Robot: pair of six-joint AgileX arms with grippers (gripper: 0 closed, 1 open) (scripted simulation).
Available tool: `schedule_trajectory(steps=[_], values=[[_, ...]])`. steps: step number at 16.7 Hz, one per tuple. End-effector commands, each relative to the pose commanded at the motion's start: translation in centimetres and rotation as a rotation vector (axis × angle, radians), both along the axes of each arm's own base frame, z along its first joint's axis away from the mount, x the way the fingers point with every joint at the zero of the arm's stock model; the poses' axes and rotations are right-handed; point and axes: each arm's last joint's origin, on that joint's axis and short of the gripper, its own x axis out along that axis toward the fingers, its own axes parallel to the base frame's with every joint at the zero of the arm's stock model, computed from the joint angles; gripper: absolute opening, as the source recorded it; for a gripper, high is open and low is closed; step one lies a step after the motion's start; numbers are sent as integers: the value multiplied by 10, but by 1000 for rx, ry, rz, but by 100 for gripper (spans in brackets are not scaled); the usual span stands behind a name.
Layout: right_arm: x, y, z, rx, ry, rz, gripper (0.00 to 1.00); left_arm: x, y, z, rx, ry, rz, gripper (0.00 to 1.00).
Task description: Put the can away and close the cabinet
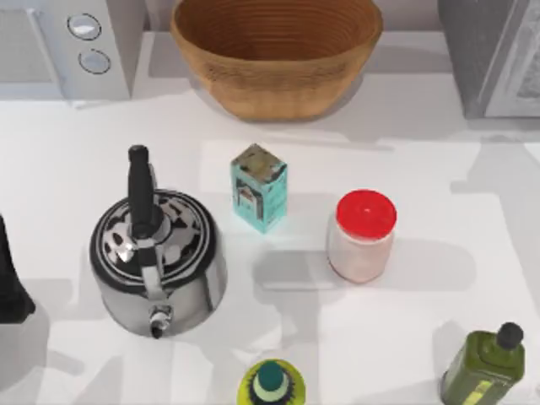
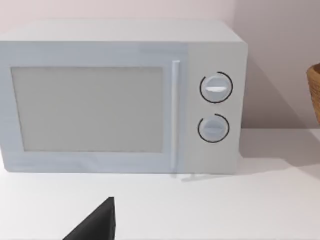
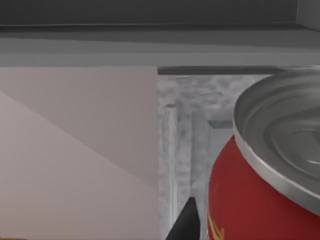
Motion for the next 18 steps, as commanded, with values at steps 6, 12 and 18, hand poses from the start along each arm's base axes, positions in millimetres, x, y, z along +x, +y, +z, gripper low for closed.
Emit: schedule_trajectory(steps=[6, 12, 18], values=[[61, 19, 73, -3, 16, -1, 0, 0, 0, 0, 0, 0, 0, 100], [99, 29, 96, -7, 36, -18, 0, 0, 0, 0, 0, 0, 0, 100], [100, 28, 95, -6, 37, -21, 0, 0, 0, 0, 0, 0, 0, 100]])
